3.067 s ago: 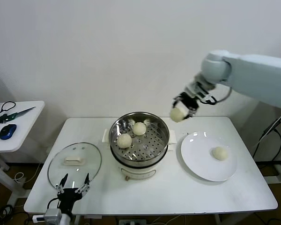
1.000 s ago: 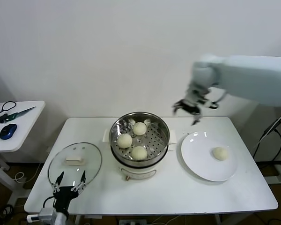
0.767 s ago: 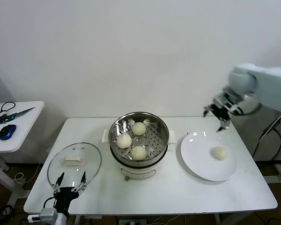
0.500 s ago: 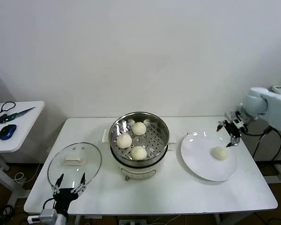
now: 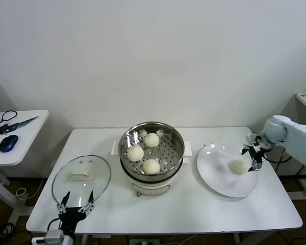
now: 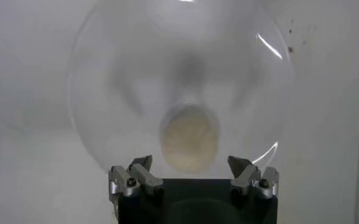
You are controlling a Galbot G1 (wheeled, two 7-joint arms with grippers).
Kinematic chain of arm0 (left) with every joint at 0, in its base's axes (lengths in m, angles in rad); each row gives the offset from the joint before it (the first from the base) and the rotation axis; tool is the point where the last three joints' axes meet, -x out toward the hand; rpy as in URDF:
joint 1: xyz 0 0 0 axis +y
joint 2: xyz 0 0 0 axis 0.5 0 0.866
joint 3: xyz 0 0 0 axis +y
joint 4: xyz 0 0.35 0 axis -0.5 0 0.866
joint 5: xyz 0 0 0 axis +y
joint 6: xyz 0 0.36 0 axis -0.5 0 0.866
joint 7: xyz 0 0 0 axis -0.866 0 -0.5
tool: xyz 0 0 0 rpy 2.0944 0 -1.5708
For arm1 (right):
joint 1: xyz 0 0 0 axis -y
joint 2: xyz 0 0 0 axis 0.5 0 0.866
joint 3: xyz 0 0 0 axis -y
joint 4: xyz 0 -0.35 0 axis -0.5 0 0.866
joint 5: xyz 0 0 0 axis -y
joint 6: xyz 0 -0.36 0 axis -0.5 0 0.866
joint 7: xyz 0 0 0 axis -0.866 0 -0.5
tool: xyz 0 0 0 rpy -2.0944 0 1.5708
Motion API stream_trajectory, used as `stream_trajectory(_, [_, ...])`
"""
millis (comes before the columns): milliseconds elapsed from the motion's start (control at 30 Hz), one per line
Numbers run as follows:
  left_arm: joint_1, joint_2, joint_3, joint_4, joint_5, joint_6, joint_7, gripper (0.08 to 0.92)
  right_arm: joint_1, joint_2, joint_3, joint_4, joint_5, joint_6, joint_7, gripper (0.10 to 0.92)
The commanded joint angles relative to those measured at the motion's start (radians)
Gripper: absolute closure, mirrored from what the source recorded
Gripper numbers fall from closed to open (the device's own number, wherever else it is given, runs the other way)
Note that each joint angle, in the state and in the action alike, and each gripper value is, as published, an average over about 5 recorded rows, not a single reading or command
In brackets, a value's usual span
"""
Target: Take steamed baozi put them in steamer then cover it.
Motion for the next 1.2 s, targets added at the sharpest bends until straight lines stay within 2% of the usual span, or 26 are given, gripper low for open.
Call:
stream_trajectory(33, [0.0,0.0,0.001,0.001,0.002,0.0,0.0,0.177,-0.135,0.082,0.144,-0.148,-0.046,0.002,0.01,0.203])
stream_trajectory(333, [0.005,0.003,-0.003,0.002,0.002,-0.003,-0.001,0.177,-0.138,0.115,0.147,-0.17,-0.046,0.002,0.0,0.22])
stream_trajectory(633, [0.005,0.002,-0.002,0.001,0.002,-0.003,-0.001,0.177,-0.041,0.095,0.068,-0.118,-0.014,-0.009,-0.009,0.332])
stream_trajectory(733, [0.006,0.002,-0.004,-0.002,0.002,-0.003,-0.002,0.177,0.106,0.064,-0.083,-0.041,0.068,-0.027,-0.017,0.337])
stream_trajectory(1000, [0.002,0.005,0.0,-0.01,0.001,0.0,0.0,0.177,0.736,0.094,-0.61,0.272,0.469,-0.08,-0.043,0.338])
stream_trajectory(1200, [-0.002,0.01,0.006,-0.013,-0.001,0.001,0.0,0.177,0.979,0.212,-0.692,0.439,0.704,-0.154,-0.032,0.338])
